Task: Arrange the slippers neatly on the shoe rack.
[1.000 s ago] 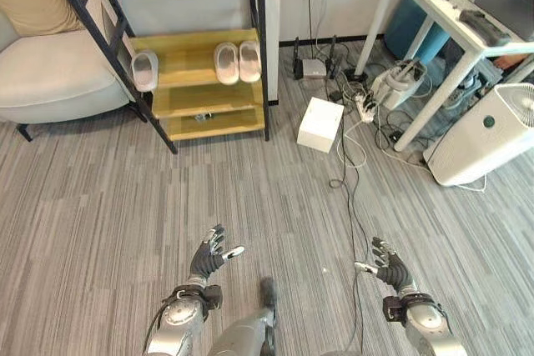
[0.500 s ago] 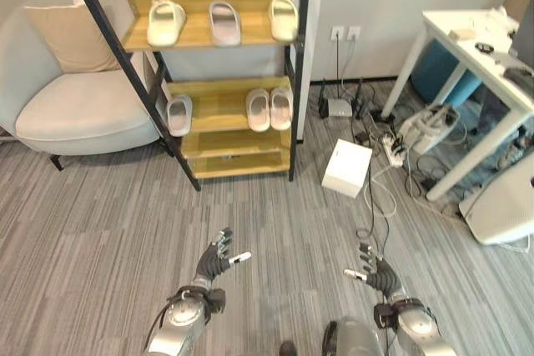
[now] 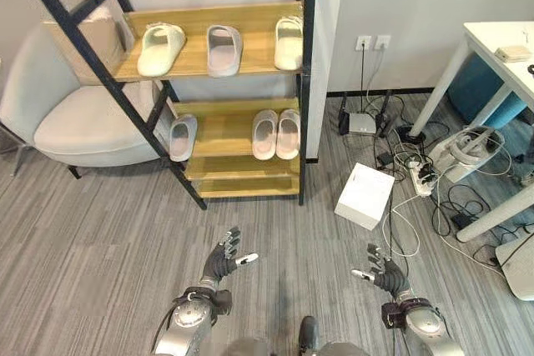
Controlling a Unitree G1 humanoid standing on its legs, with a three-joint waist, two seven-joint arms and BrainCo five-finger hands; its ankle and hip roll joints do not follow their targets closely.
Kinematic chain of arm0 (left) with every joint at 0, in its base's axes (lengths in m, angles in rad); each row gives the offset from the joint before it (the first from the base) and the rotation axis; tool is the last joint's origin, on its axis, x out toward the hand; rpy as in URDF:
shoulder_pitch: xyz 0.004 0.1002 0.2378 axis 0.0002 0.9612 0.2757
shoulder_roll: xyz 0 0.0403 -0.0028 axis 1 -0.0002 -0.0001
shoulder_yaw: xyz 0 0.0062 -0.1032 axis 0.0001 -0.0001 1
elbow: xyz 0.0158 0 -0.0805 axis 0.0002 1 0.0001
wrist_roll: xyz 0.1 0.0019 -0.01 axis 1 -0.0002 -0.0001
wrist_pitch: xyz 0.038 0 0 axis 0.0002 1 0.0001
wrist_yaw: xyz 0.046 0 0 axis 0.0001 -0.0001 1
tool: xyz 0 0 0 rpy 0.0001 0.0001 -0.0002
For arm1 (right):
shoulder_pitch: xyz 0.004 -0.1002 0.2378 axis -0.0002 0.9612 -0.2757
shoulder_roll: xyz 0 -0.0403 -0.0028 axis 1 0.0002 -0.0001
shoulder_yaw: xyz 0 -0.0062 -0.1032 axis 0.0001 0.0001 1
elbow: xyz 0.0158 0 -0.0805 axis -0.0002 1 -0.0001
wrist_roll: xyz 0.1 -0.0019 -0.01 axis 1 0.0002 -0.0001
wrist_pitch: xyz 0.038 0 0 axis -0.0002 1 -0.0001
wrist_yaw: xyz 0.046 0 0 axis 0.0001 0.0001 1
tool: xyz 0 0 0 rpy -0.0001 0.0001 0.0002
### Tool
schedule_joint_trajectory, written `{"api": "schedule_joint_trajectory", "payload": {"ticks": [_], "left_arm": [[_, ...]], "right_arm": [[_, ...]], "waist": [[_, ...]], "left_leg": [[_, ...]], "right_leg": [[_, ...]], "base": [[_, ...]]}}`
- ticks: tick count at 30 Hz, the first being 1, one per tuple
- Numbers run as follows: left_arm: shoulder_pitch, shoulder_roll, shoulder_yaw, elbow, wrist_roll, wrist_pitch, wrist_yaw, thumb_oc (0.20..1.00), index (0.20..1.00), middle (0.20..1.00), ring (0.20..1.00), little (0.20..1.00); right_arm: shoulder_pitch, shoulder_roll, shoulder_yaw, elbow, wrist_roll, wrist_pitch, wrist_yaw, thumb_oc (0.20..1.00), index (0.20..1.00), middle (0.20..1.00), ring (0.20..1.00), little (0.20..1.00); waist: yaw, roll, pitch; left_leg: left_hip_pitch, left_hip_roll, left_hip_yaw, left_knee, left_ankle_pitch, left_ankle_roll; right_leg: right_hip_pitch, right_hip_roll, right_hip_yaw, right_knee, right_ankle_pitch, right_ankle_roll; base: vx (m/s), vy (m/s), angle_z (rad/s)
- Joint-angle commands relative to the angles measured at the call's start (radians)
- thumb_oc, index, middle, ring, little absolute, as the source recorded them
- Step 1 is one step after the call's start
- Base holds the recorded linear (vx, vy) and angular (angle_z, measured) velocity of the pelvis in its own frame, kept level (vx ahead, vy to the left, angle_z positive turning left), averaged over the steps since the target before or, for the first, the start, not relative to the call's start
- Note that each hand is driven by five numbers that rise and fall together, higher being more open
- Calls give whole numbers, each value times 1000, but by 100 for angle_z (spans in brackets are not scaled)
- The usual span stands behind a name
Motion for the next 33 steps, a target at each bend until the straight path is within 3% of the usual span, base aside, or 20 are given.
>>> {"api": "schedule_joint_trajectory", "payload": {"ticks": [1, 3, 7, 8, 10, 13, 15, 18, 20, 22, 25, 28, 33], "left_arm": [[-46, 12, 8, -26, -8, -36, 14, 1000, 1000, 1000, 1000, 1000], [-53, 16, 12, -18, 6, -32, 27, 1000, 1000, 1000, 1000, 1000], [-47, 16, 20, -15, 4, -33, 31, 1000, 1000, 1000, 1000, 1000], [-43, 13, 18, -13, 8, -30, 31, 1000, 1000, 1000, 1000, 1000], [-43, 17, 14, -9, 5, -31, 28, 1000, 1000, 1000, 1000, 1000], [-49, 30, -1, 1, 22, -28, 25, 1000, 1000, 1000, 1000, 1000], [-56, 46, -5, -8, 28, -30, 23, 1000, 1000, 1000, 1000, 1000], [-68, 58, -20, -8, 37, -28, 14, 1000, 1000, 1000, 1000, 1000], [-70, 61, -19, -13, 37, -28, 14, 1000, 1000, 1000, 1000, 1000], [-69, 71, -11, -31, 34, -33, 7, 1000, 1000, 1000, 1000, 1000], [-74, 80, -6, -62, 45, -33, 4, 1000, 1000, 1000, 1000, 1000], [-61, 66, 1, -68, 52, -34, -4, 1000, 1000, 1000, 1000, 1000], [-44, 48, -5, -72, 44, -32, -18, 1000, 1000, 1000, 1000, 1000]], "right_arm": [[-6, -26, -31, -24, 32, -38, -14, 1000, 1000, 1000, 1000, 1000], [-14, -28, -23, 5, 27, -35, -26, 1000, 1000, 1000, 1000, 1000], [-1, -32, -24, -4, 13, -26, -18, 1000, 1000, 1000, 1000, 1000], [6, -28, -23, -4, 8, -25, -20, 1000, 1000, 1000, 1000, 1000], [9, -19, -22, -7, -3, -20, -9, 1000, 1000, 1000, 1000, 1000], [9, 4, -21, -7, -3, -17, -4, 1000, 1000, 1000, 1000, 1000], [-2, 12, -9, -17, -5, -21, 4, 1000, 1000, 1000, 1000, 1000], [-28, 30, 7, -9, -16, -19, 4, 1000, 1000, 1000, 1000, 1000], [-32, 33, 11, -12, -16, -18, 4, 1000, 1000, 1000, 1000, 1000], [-37, 27, 17, -26, -17, -16, 7, 1000, 1000, 1000, 1000, 1000], [-44, 24, 15, -25, -16, -13, 1, 1000, 1000, 1000, 1000, 1000], [-36, 23, 20, -17, -34, -5, 7, 1000, 1000, 1000, 1000, 1000], [-5, 18, 8, -16, -17, -14, 14, 1000, 1000, 1000, 1000, 1000]], "waist": [[-18, -25, 22], [-31, -23, 22], [-37, -17, 12], [-39, -11, 7], [-40, -7, -13], [-38, -15, -28], [-42, -15, -24], [-42, -10, -12], [-40, -4, -7], [-34, 17, 2], [-24, 17, 2], [-16, 10, -14], [-21, 7, -38]], "left_leg": [[22, 45, 0, -291, 74, 19], [13, 72, -6, -519, 171, 3], [-35, 107, 34, -532, 145, -10], [-34, 106, 24, -532, 186, -17], [-12, 92, 26, -532, 215, -9], [30, 50, 39, -528, 204, 29], [67, 20, 47, -527, 168, 66], [114, -10, 57, -530, 132, 101], [128, -10, 59, -532, 124, 101], [144, 9, 65, -531, 116, 90], [137, 20, 55, -513, 106, 78], [159, 27, 63, -513, 101, 67], [199, 39, 52, -532, 104, 47]], "right_leg": [[92, -92, -36, 17, -242, 181], [104, -84, -67, 40, -282, 172], [148, -91, -79, 57, -303, 182], [163, -96, -84, 67, -312, 191], [172, -123, -66, 95, -307, 207], [119, -186, -38, 270, -259, 238], [56, -229, -32, 434, -184, 260], [-47, -276, -27, 634, -121, 267], [-73, -268, -22, 634, -135, 255], [-60, -228, -70, 437, -223, 241], [-8, -184, -78, 148, -215, 250], [31, -171, -64, 102, -201, 255], [106, -141, -64, 18, -204, 232]], "base": [[290, -39, -6], [355, 51, 38], [371, 196, 31], [463, 309, -8], [488, 360, -23], [424, 361, -26], [331, 350, -6], [226, 228, 6], [172, 76, 26], [158, -46, 9], [120, -159, 2], [162, -170, 49], [117, -136, -1]]}}
